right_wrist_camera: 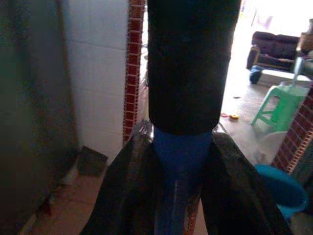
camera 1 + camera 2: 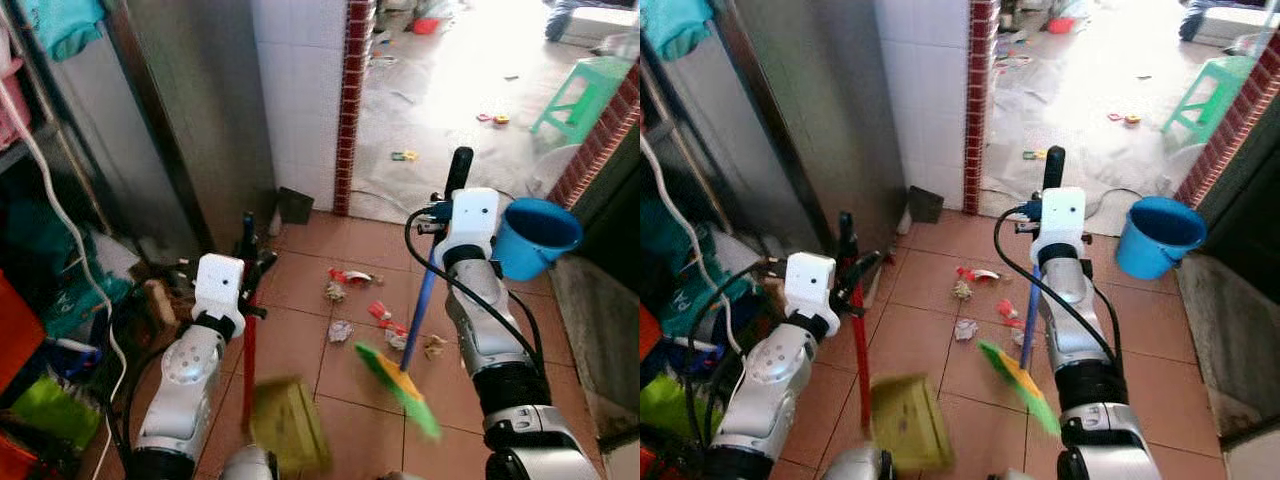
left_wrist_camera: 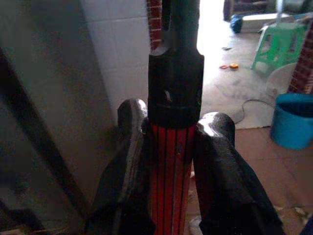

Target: Sweep floor

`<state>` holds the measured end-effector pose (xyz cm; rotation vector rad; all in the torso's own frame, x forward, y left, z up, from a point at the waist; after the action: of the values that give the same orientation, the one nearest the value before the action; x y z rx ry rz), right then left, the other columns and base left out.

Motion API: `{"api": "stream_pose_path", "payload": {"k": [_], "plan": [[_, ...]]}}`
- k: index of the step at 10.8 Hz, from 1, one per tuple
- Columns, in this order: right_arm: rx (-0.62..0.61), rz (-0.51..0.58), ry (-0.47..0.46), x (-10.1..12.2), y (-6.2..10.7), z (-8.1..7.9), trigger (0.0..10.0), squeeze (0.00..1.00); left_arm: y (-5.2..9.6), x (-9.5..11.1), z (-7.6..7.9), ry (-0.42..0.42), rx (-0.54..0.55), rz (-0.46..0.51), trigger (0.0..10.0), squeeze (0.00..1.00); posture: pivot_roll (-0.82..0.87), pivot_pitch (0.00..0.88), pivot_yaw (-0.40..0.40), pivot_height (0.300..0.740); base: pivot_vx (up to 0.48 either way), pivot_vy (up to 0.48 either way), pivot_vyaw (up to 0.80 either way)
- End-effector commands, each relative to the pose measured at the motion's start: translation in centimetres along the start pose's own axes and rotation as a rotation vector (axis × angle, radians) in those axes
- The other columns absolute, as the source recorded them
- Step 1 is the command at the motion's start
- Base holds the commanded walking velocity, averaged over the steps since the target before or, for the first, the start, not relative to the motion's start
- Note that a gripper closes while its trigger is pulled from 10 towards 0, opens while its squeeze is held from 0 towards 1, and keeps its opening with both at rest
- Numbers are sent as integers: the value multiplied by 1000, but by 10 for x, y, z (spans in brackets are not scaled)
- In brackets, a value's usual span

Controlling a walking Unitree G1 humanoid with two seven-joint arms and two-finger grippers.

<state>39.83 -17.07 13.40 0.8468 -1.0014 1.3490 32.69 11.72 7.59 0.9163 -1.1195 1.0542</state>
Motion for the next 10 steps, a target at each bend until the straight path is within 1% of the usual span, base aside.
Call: {"api": "stream_pose_path", "payload": {"k": [1,2,3,4,5,6,7,8,9,10], "plan": [[-46,89,15,26,-4,14,10000,0,-4,22,11,1,-42,79,10000,0,6,0,23,740,390,0,0],[-49,83,15,22,-1,19,10000,0,-2,17,12,-1,-58,63,10000,0,1,0,25,740,0,0,0],[-26,34,4,1,7,24,10000,0,5,8,12,15,-100,20,10000,0,-6,0,28,740,0,0,0],[3,14,18,-10,11,24,10000,0,6,9,10,-22,-130,7,10000,0,-11,0,24,740,0,0,0],[26,-4,15,-20,16,27,10000,0,8,5,7,-54,-162,-39,10000,0,-17,0,18,740,0,0,0],[3,-56,5,-32,20,33,10000,0,11,11,8,-22,-211,-37,10000,0,-34,0,10,740,0,0,0],[29,-60,43,-35,31,32,10000,0,17,14,4,-53,-212,-30,10000,0,-35,0,12,740,0,0,0],[58,-78,73,-42,39,27,10000,0,21,13,-1,-74,-198,-30,10000,0,-36,0,30,740,0,0,0],[123,-109,79,-52,57,22,10000,0,28,8,-11,-50,-154,-44,10000,0,-51,0,60,740,0,0,0],[173,-89,97,-46,68,19,10000,0,37,3,-8,-69,-184,-68,10000,0,-58,0,80,740,0,0,0]]}}
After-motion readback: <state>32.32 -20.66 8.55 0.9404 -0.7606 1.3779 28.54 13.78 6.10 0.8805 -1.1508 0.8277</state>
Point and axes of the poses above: a point about 5 cm out from each wrist's last joint towards the gripper, its own y axis pointing back from the gripper into the wrist, its own x axis along the axis of the wrist's last joint, z = x × y, the point moved 6 cm from there along -y, pointing out of the wrist towards the gripper, and after that the axes turned 15 degrees about y, right-handed, at the moved point
